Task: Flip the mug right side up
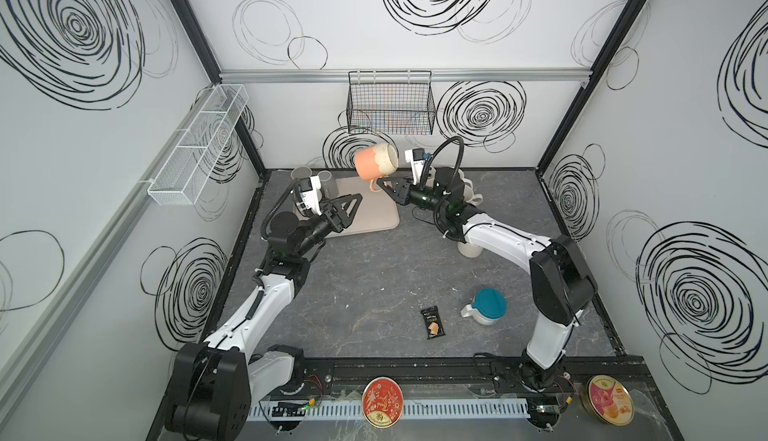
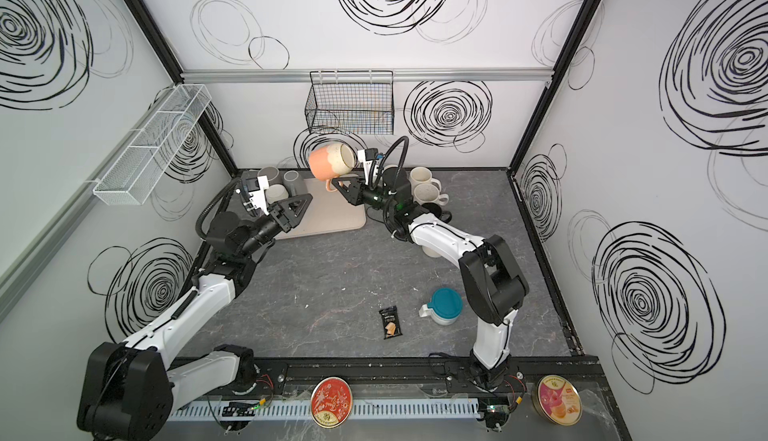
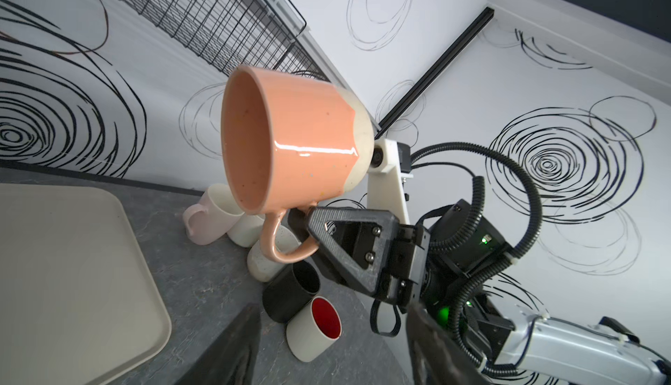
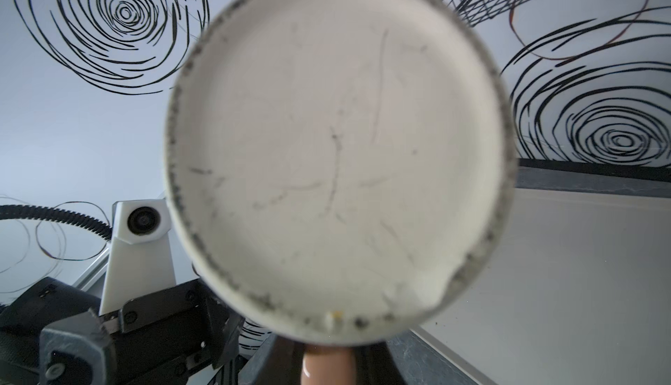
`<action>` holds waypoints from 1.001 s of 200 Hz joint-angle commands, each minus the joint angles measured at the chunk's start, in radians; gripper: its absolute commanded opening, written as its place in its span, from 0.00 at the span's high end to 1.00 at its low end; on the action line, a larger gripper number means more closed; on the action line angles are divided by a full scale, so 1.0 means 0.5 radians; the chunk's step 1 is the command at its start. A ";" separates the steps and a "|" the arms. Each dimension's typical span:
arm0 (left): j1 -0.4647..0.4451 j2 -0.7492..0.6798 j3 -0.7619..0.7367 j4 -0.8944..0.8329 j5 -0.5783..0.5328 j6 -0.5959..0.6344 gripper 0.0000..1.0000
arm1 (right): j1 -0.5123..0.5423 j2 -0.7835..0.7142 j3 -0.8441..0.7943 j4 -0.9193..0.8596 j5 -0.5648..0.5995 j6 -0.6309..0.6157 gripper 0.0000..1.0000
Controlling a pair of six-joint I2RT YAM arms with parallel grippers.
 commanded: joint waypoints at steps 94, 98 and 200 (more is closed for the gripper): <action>0.044 0.269 0.038 0.794 0.098 -0.516 0.44 | 0.097 -0.106 0.173 0.673 -0.281 0.191 1.00; 0.044 0.271 0.037 0.790 0.096 -0.513 0.44 | 0.099 -0.107 0.175 0.673 -0.280 0.190 1.00; -0.065 0.366 0.151 0.566 0.109 -0.380 0.56 | 0.129 -0.092 0.211 0.721 -0.369 0.228 1.00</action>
